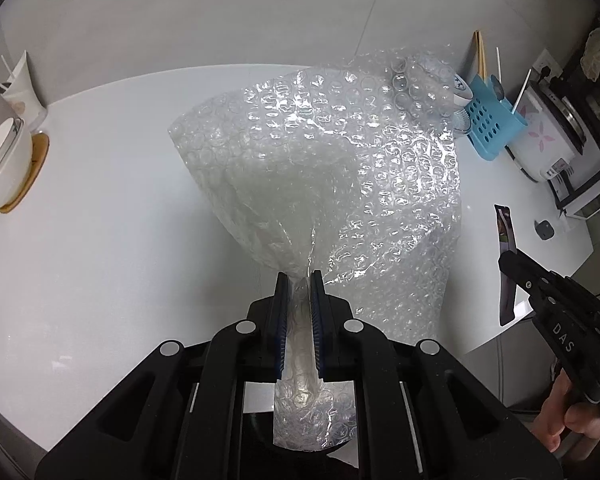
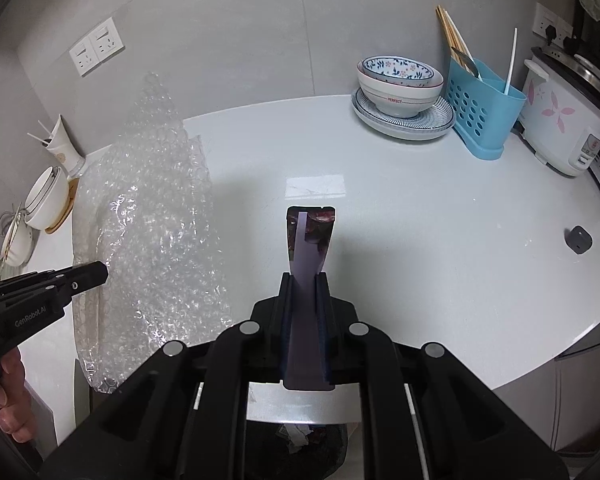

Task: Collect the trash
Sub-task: 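Lift the bubble wrap with the left tool while the right tool lifts the purple wrapper, then carry the bubble wrap and purple wrapper down over the trash bin with both tools, then open the left tool over the bin while the right tool releases the purple wrapper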

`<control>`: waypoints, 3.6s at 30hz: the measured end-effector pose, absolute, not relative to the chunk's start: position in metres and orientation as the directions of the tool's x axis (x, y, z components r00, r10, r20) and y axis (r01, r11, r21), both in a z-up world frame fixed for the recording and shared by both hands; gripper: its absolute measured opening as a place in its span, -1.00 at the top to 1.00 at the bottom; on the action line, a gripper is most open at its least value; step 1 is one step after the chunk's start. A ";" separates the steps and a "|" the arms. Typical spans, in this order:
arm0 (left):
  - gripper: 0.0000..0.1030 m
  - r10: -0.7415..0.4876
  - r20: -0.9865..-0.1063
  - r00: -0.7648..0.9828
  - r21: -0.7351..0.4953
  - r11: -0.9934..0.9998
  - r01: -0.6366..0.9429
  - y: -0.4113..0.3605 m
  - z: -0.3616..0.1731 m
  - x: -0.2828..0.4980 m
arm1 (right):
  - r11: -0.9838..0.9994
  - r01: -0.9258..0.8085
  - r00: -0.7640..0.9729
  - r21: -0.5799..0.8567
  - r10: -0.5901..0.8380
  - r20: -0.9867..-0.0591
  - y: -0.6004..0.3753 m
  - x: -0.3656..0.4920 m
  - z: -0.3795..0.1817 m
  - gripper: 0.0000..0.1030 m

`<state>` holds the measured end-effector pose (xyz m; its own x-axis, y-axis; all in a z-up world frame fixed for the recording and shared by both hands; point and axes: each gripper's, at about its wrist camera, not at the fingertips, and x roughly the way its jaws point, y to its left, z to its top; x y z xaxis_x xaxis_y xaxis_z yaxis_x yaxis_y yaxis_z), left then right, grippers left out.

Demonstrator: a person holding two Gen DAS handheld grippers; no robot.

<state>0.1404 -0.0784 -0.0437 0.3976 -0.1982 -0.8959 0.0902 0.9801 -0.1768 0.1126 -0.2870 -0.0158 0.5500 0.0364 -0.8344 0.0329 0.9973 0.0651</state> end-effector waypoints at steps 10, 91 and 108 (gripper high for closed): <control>0.81 -0.205 -0.891 0.405 -0.187 0.979 0.083 -0.073 -0.039 0.102 | 0.997 -0.004 0.559 0.081 0.070 -0.826 -0.277 0.073 -0.015 0.80; 0.77 -0.161 -0.964 0.212 -0.139 0.984 0.115 -0.120 -0.317 -0.063 | 0.981 -0.113 0.338 0.156 0.185 -0.923 -0.260 -0.069 -0.255 0.79; -0.02 -0.173 -0.945 0.279 -0.151 0.984 0.098 -0.116 -0.298 -0.051 | 0.977 -0.137 0.324 0.165 0.202 -0.924 -0.255 -0.067 -0.260 0.78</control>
<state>-0.0506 -0.1158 -0.2982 0.2788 -0.1727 -0.9447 0.0980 0.9837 -0.1509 -0.0668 -0.2552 -0.2603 0.3238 0.2016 -0.9244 -0.1371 0.9767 0.1650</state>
